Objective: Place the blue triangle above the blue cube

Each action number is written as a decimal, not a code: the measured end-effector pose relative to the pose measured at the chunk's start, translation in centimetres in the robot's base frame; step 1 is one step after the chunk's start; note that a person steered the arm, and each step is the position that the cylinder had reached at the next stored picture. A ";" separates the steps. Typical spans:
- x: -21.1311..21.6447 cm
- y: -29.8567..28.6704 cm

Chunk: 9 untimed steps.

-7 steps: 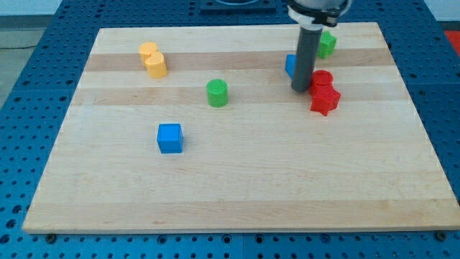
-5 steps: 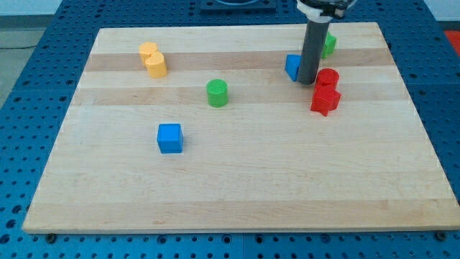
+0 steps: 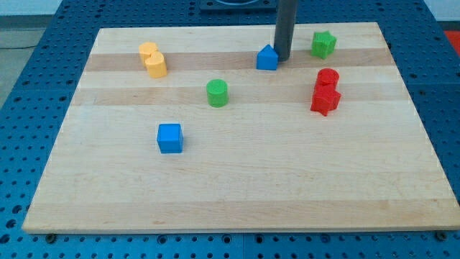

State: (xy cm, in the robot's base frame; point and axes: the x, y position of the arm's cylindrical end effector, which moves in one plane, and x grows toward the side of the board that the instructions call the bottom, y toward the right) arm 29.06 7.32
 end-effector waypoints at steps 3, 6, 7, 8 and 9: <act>2.0 -7.8; 5.0 -14.4; 5.1 -16.9; 6.0 -19.4; 7.9 -20.0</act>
